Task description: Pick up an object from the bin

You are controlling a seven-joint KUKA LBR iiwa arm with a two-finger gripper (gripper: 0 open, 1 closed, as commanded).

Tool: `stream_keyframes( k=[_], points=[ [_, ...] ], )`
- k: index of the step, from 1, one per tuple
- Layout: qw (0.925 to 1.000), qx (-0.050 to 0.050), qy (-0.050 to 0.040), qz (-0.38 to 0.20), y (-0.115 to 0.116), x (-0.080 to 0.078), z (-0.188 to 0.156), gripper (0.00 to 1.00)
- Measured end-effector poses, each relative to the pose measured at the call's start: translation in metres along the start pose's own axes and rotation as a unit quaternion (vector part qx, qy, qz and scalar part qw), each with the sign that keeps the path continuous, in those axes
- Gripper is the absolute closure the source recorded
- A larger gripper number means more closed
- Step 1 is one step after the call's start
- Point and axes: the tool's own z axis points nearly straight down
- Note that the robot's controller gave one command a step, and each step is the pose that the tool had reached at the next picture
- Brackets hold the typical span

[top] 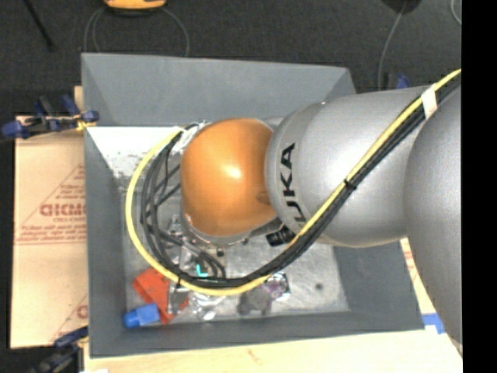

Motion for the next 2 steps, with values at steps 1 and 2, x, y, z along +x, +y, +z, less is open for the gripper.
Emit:
stream_keyframes(
  k=[1,2],
  points=[
    [0.9929,-0.001,-0.0015,0.119,-0.015,-0.048,0.108,0.00],
    [0.9994,-0.001,-0.0081,-0.032,0.013,-0.053,0.119,0.00]
  ],
)
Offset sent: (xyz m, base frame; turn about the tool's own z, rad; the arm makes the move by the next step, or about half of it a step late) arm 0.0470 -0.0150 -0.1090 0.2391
